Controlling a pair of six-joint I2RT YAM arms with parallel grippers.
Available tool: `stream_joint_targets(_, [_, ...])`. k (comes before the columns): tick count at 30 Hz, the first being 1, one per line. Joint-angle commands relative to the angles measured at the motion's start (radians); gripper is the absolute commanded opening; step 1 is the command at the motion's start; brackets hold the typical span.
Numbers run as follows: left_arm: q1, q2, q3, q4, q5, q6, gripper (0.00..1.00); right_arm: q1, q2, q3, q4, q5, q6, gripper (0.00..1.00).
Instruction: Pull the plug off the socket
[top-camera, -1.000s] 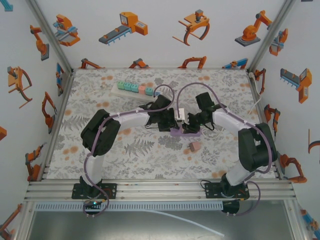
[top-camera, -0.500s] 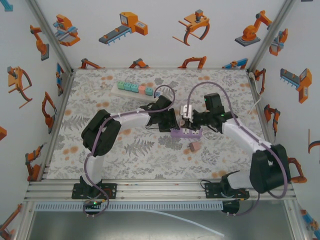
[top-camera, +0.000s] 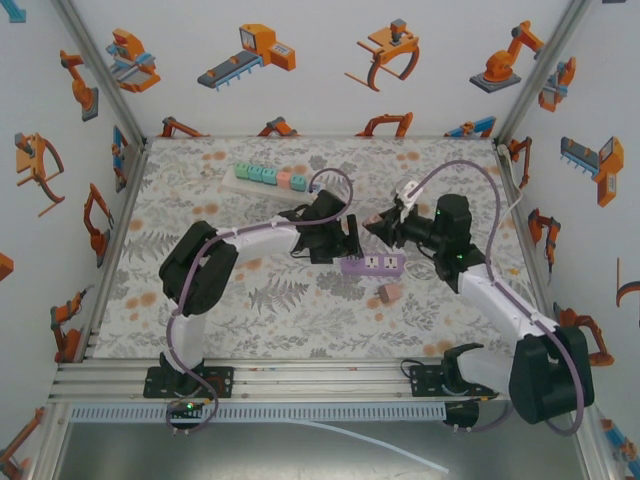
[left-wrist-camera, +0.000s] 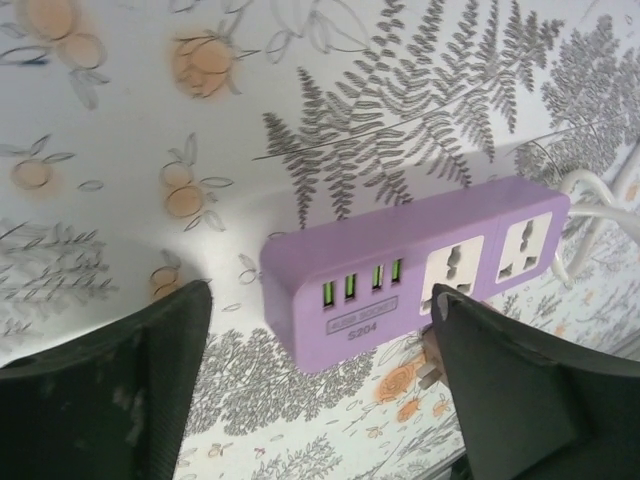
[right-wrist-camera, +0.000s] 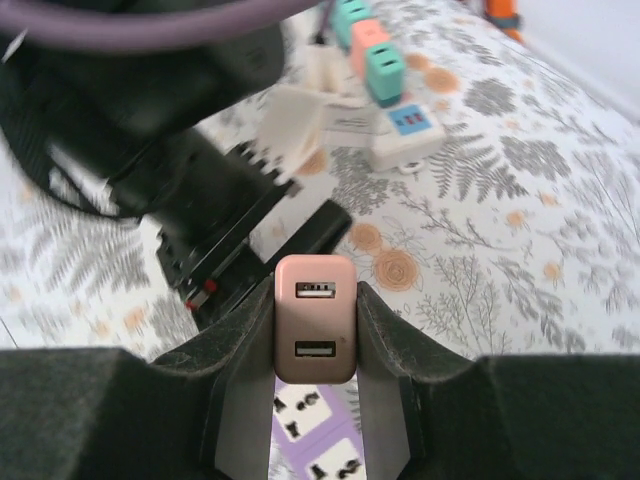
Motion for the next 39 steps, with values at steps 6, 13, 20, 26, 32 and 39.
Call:
stream_joint_targets(6, [0.01,-0.26,-0.044,-0.055,-0.138,0.131,1.0,-0.003,-0.265,0.011,-0.131,0.336,0.562,0.0])
stream_joint_targets(13, [0.027,-0.56,-0.222,0.021,-0.159,0.291,0.97,0.001,-0.414,-0.058,-0.226,0.315,0.764,0.0])
stream_joint_targets(20, [0.029,-0.855,-0.364,-0.019,-0.12,0.465,0.97,0.104,-0.444,-0.108,-0.376,0.361,0.888,0.0])
stream_joint_targets(26, [0.027,-0.978,-0.416,-0.182,-0.077,0.469,0.97,0.258,-0.376,-0.234,-0.334,0.447,0.937,0.0])
stream_joint_targets(32, [0.026,-0.998,-0.519,-0.165,-0.097,0.394,0.97,0.367,-0.235,-0.307,-0.223,0.563,0.929,0.0])
stream_joint_targets(39, [0.02,-0.965,-0.522,-0.142,-0.096,0.392,0.97,0.39,-0.047,-0.343,-0.085,0.571,0.954,0.0])
